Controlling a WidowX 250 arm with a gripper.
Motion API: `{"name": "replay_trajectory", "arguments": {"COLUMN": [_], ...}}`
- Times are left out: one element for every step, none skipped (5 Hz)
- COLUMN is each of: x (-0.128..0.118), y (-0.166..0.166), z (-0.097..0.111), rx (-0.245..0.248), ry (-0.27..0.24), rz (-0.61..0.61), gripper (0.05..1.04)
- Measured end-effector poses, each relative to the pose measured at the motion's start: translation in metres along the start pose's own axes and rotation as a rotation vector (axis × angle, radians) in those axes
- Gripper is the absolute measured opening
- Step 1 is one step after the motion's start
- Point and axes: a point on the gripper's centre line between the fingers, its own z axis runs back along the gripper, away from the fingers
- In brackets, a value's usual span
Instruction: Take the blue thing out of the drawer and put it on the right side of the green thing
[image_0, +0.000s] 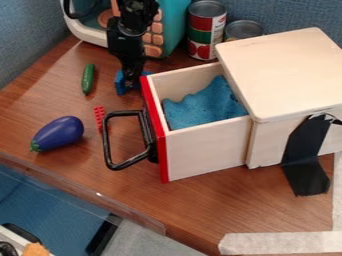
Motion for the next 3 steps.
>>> {"name": "replay_trajectory", "arguments": {"x": [-0.002,-0.002,0.011], "y": [-0.005,-0.017,-0.024], "z": [0.021,0.057,0.083], "rx": [-0.010,-0.039,-0.030], "ry": [0.031,0.086,0.129], "rz": [0.019,0.059,0.099], "gripper": [0.872,1.011,1.007]}}
